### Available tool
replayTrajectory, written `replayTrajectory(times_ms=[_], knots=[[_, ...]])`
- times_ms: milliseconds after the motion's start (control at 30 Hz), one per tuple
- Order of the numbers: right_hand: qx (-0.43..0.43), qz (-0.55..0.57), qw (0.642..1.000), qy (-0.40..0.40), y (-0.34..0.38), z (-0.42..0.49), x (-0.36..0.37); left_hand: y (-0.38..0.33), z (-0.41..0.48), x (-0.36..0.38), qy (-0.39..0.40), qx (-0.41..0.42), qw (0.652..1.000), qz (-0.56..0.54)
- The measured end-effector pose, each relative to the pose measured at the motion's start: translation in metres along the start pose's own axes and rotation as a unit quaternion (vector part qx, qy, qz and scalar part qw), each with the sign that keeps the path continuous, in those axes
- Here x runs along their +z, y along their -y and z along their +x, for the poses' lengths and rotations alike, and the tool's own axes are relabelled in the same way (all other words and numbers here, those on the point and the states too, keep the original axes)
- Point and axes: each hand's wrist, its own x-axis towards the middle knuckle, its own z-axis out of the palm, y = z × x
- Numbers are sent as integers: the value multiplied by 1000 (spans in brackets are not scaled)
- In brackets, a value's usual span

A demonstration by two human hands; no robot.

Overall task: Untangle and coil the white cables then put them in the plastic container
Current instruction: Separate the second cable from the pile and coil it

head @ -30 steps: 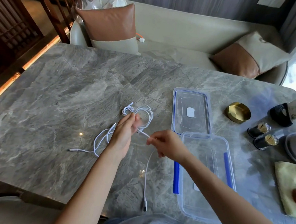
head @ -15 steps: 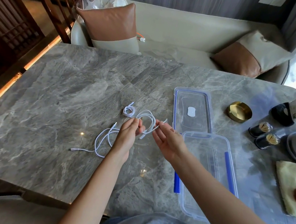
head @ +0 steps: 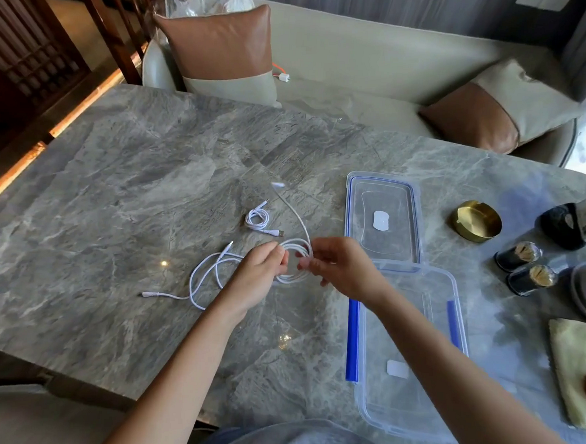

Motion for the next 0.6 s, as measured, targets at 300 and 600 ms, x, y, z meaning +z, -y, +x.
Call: replayTrajectory(times_ms=[300, 600], knots=[[17, 26, 996, 82, -9, 1, -9, 11, 2, -6, 16, 99, 985, 141], [58, 26, 992, 112, -11, 6, -17, 2, 2, -16, -74, 248, 890, 375]])
